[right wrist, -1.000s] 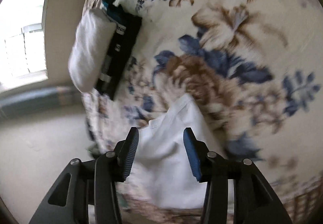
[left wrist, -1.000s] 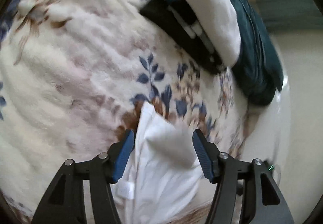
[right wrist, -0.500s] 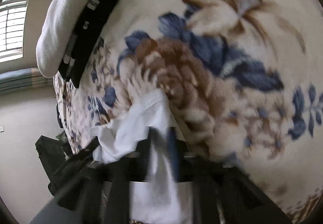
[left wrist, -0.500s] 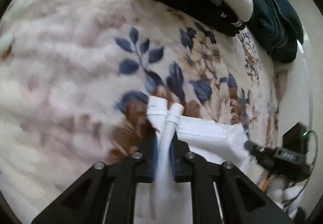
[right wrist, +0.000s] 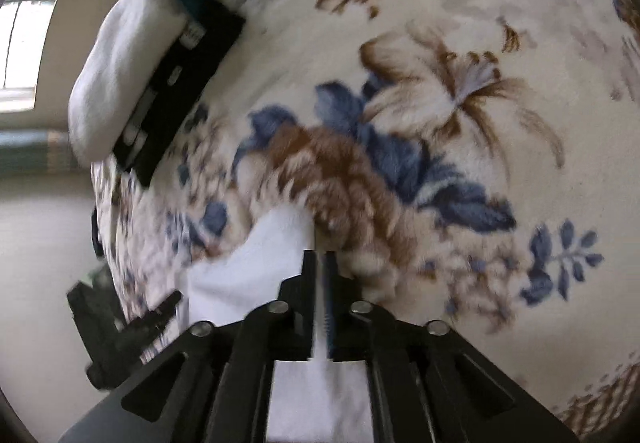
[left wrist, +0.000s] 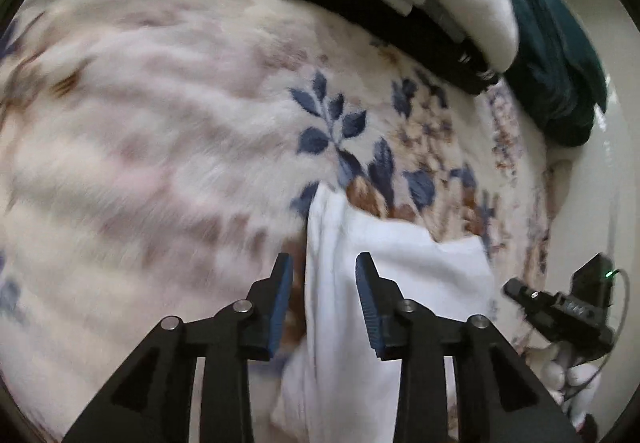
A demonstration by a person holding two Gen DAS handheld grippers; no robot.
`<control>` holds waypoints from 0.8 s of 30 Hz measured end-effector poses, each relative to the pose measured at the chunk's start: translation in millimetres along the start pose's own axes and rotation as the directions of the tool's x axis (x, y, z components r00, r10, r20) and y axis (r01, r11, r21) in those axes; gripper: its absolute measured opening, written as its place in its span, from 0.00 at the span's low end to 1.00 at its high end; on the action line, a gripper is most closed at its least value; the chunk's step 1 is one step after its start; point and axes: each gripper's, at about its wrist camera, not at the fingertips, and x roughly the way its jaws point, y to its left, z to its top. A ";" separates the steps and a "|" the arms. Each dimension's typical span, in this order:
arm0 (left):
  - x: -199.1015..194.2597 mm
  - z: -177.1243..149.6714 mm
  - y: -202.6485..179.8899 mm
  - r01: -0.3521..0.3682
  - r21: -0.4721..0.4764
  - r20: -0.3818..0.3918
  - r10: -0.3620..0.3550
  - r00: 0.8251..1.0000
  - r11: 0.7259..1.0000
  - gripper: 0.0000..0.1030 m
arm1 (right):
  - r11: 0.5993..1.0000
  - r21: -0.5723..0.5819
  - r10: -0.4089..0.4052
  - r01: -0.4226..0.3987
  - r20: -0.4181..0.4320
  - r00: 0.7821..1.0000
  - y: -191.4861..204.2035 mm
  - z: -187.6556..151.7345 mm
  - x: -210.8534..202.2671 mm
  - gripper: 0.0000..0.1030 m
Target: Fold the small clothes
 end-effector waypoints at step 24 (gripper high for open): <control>14.9 -127.3 2.4 -0.259 0.025 -0.067 0.261 0.963 0.965 0.26 | 0.998 0.015 -0.054 0.059 -0.230 0.972 -46.3 -133.3 34.0 0.12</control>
